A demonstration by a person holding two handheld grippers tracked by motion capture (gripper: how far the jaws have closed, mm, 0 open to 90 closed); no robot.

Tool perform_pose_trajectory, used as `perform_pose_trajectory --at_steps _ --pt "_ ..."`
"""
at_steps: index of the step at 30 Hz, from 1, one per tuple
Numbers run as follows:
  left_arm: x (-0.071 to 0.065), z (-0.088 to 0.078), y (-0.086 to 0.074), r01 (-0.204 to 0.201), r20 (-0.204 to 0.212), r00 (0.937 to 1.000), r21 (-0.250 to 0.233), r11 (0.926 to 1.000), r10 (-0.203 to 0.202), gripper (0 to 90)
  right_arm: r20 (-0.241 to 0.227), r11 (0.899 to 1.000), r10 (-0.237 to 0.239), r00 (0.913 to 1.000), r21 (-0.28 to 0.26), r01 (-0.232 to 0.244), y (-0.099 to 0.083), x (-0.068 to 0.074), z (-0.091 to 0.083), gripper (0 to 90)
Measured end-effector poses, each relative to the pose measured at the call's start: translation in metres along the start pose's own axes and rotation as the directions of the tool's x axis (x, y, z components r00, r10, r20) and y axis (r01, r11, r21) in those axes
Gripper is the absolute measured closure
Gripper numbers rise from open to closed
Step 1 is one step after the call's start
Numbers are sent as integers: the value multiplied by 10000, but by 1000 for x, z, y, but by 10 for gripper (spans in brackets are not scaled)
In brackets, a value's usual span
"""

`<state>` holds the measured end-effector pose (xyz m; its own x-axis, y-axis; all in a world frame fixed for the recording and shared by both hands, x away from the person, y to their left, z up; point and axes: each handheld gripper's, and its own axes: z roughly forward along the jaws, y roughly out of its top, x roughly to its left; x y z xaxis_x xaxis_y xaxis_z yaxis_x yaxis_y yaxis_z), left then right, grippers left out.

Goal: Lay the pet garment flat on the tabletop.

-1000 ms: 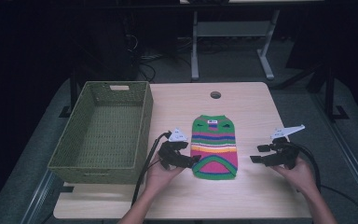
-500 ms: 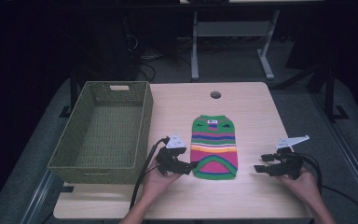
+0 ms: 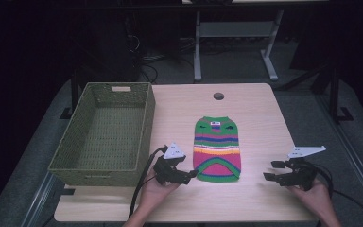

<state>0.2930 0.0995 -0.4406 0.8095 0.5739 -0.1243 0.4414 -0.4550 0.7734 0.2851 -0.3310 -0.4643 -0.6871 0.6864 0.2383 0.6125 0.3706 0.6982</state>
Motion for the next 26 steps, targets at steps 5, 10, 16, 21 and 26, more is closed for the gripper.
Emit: perform_pose_trajectory --at_steps 5,10,16,21,26 --pt "-2 -9 -6 -113 -39 9999 27 9999 114 255 151 9996 -70 9999 -258 74 -7 8 -13 289" --pt "-6 -15 -12 -189 -55 9998 68 9998 189 255 201 9990 -154 9997 -424 162 -13 14 -21 282" --pt "-10 -19 -19 -312 43 9995 184 9993 311 253 251 9986 -256 9994 -449 267 -19 21 -25 272" --pt "-14 -23 -26 -247 66 9997 178 9995 246 246 278 9987 -229 9994 -458 242 -24 25 -26 258" --pt "-18 -27 -32 -413 131 9991 170 9990 411 239 540 9981 -223 9983 -560 253 -31 28 -24 221"
